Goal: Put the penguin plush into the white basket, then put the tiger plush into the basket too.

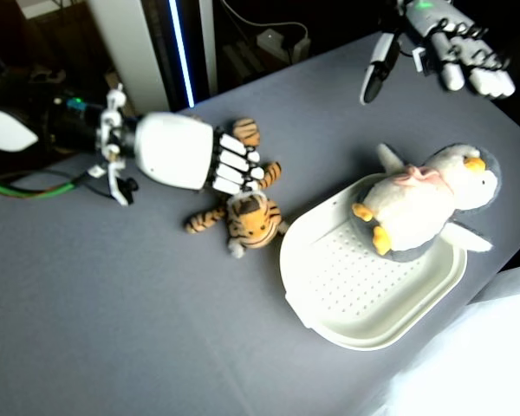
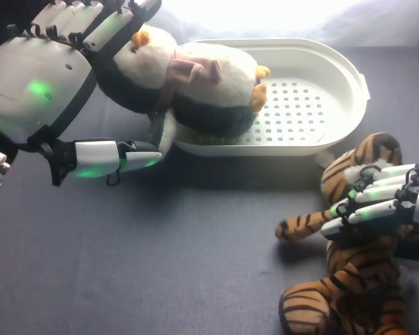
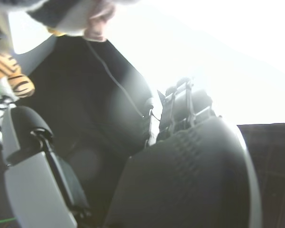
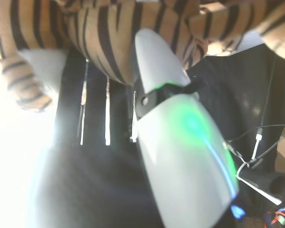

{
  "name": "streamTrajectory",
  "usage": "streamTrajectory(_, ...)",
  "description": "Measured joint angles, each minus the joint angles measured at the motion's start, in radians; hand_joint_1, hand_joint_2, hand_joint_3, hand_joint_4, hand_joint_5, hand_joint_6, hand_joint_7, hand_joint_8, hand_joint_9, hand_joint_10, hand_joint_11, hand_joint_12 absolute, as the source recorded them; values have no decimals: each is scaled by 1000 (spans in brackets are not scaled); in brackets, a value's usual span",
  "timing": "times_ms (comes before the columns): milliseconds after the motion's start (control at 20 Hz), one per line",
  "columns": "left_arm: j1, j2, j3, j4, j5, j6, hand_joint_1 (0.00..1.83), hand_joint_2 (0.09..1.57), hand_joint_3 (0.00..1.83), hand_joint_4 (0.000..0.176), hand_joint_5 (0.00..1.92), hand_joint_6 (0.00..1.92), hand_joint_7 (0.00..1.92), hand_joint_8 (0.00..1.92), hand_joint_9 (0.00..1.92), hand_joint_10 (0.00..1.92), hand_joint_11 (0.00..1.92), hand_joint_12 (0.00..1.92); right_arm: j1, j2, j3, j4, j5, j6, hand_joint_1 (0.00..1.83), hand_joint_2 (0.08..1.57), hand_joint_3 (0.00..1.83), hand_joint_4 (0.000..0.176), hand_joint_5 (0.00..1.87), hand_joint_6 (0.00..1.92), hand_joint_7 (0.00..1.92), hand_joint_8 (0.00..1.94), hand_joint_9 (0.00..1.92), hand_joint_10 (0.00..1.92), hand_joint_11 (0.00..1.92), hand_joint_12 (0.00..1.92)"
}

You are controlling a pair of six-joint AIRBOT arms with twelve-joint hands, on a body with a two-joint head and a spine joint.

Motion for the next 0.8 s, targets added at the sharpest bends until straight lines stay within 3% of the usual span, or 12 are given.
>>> streamTrajectory(50, 0, 0, 0, 2, -2, 0, 847, 793, 1, 176, 0, 0, 0, 0, 0, 0, 0, 0, 13, 0, 0, -1, -3, -5, 1611, 1294, 0, 14, 294, 1754, 401, 1834, 474, 1912, 559, 1617)
streamTrajectory(100, 5, 0, 0, 1, -2, 0, 837, 797, 2, 176, 0, 0, 0, 0, 0, 0, 0, 0, 19, 0, 2, -2, -6, -3, 1632, 1308, 3, 15, 335, 1888, 318, 1920, 434, 1904, 548, 1860)
streamTrajectory(200, 23, 3, -5, -8, -5, -1, 861, 808, 7, 176, 0, 0, 0, 0, 0, 0, 0, 0, 21, 10, 3, 1, -3, 29, 1637, 1269, 0, 0, 462, 1920, 392, 1940, 512, 1787, 651, 1919)
streamTrajectory(350, 47, 10, -16, -25, -22, -14, 894, 802, 2, 176, 0, 0, 0, 0, 0, 0, 0, 0, 21, 62, -6, 88, 134, 41, 1291, 1365, 38, 0, 424, 1900, 479, 1703, 528, 1818, 754, 1921)
streamTrajectory(400, 53, 11, -19, -18, -35, -20, 881, 799, 1, 176, 0, 0, 0, 0, 0, 0, 0, 0, 21, 74, -6, 142, 225, 32, 1291, 1323, 19, 0, 507, 1770, 584, 1536, 617, 1722, 801, 1858)
streamTrajectory(500, 60, 14, -21, -19, -50, -23, 934, 799, 0, 176, 0, 0, 0, 0, 0, 0, 0, 0, 50, 74, -3, 211, 332, -23, 1454, 1259, 0, 0, 570, 1913, 629, 1508, 655, 1674, 759, 1857)
streamTrajectory(550, 61, 14, -21, -23, -57, -23, 925, 792, 0, 176, 0, 0, 0, 0, 0, 0, 0, 0, 87, 60, 11, 229, 355, -64, 1460, 1244, 0, 0, 597, 1808, 654, 1464, 672, 1631, 683, 1832)
streamTrajectory(600, 61, 14, -21, -25, -57, -23, 926, 788, 0, 176, 0, 0, 0, 0, 0, 0, 0, 0, 141, 29, 41, 256, 364, -93, 1343, 1260, 1, 0, 636, 1735, 685, 1510, 739, 1747, 790, 1901)
streamTrajectory(650, 61, 14, -22, -24, -58, -24, 929, 789, 0, 176, 0, 0, 0, 0, 0, 0, 0, 0, 215, -20, 97, 271, 345, -95, 1235, 1247, 0, 0, 731, 1293, 754, 1567, 785, 1811, 841, 1917)
streamTrajectory(700, 62, 14, -23, -26, -59, -24, 930, 784, 0, 176, 0, 0, 0, 0, 0, 0, 0, 0, 269, -56, 143, 273, 308, -89, 1222, 1244, 0, 0, 764, 1156, 746, 1616, 723, 1819, 716, 1802)
streamTrajectory(750, 65, 14, -23, -22, -58, -29, 942, 784, 0, 176, 0, 0, 0, 0, 0, 0, 0, 0, 329, -100, 196, 276, 248, -80, 1208, 1243, 0, 0, 825, 1138, 674, 1643, 599, 1812, 599, 1809)
streamTrajectory(800, 73, 14, -23, -22, -60, -40, 901, 796, 1, 176, 0, 0, 0, 0, 0, 0, 0, 0, 377, -140, 245, 266, 168, -77, 1346, 1241, 23, 0, 710, 1490, 582, 1646, 592, 1646, 537, 1795)
